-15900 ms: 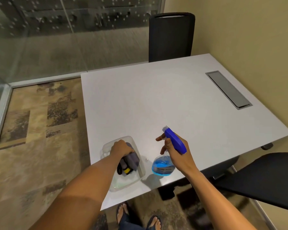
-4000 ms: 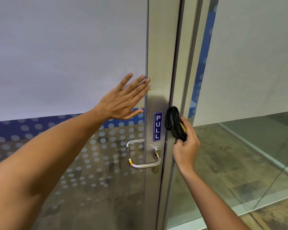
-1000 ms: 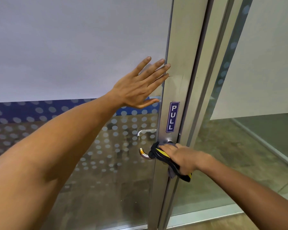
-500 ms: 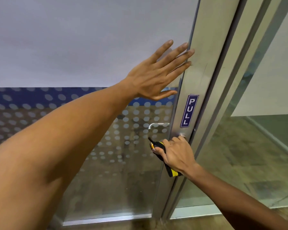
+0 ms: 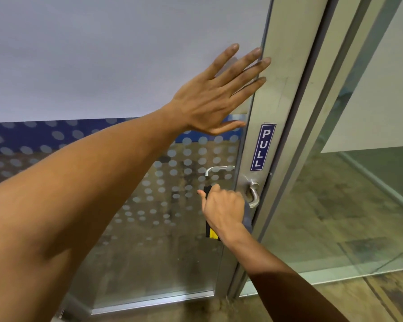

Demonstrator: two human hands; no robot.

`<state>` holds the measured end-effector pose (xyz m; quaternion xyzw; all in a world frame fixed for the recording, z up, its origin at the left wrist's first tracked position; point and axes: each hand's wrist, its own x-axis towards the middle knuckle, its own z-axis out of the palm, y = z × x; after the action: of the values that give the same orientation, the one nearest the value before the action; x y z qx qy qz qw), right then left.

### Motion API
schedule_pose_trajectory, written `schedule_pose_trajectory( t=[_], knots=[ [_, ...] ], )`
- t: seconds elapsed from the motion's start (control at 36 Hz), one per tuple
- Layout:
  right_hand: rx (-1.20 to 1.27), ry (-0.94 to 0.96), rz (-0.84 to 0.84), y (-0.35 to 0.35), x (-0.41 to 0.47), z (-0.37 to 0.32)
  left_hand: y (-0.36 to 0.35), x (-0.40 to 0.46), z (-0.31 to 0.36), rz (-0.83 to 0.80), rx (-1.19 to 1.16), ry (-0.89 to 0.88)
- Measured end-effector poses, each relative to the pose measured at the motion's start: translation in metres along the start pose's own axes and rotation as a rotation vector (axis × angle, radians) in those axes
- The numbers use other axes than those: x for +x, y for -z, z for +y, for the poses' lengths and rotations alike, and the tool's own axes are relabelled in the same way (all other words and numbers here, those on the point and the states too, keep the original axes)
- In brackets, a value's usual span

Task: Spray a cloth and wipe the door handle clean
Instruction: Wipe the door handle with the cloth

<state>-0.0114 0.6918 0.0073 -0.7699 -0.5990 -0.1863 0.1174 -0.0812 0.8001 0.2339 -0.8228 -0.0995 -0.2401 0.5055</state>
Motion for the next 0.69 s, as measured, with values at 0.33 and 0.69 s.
schedule_pose_trajectory(
  t=[0.33, 0.69],
  knots=[
    [0.045, 0.09, 0.345, -0.029, -0.014, 0.012, 0.004, 0.0, -0.002, -0.028, -0.019, 0.003],
    [0.319, 0.476, 0.599, -0.042, -0.017, 0.026, 0.007, 0.0, -0.001, -0.051, -0.047, -0.002]
  ],
)
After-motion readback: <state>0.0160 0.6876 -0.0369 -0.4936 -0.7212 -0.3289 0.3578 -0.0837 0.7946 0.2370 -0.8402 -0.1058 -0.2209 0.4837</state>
